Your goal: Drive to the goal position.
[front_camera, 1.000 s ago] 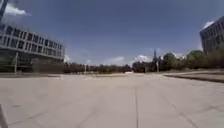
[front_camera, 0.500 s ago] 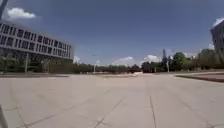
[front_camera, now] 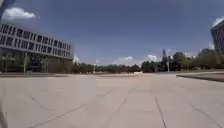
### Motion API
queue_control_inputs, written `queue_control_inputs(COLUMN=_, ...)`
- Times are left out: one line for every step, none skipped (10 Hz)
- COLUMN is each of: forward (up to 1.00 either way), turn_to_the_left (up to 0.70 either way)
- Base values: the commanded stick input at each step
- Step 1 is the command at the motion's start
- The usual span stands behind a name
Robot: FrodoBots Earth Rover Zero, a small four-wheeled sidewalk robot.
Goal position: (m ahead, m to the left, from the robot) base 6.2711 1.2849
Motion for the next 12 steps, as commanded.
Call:
queue_control_inputs(forward=0.00, turn_to_the_left=0.00)
queue_control_inputs(forward=0.00, turn_to_the_left=0.00)
queue_control_inputs(forward=0.00, turn_to_the_left=0.00)
queue_control_inputs(forward=0.00, turn_to_the_left=0.00)
queue_control_inputs(forward=0.00, turn_to_the_left=0.00)
queue_control_inputs(forward=0.00, turn_to_the_left=0.00)
queue_control_inputs(forward=0.00, turn_to_the_left=0.00)
queue_control_inputs(forward=0.00, turn_to_the_left=0.00)
queue_control_inputs(forward=0.24, turn_to_the_left=0.01)
queue_control_inputs(forward=0.70, turn_to_the_left=0.02)
queue_control_inputs(forward=0.70, turn_to_the_left=0.02)
queue_control_inputs(forward=0.70, turn_to_the_left=0.02)
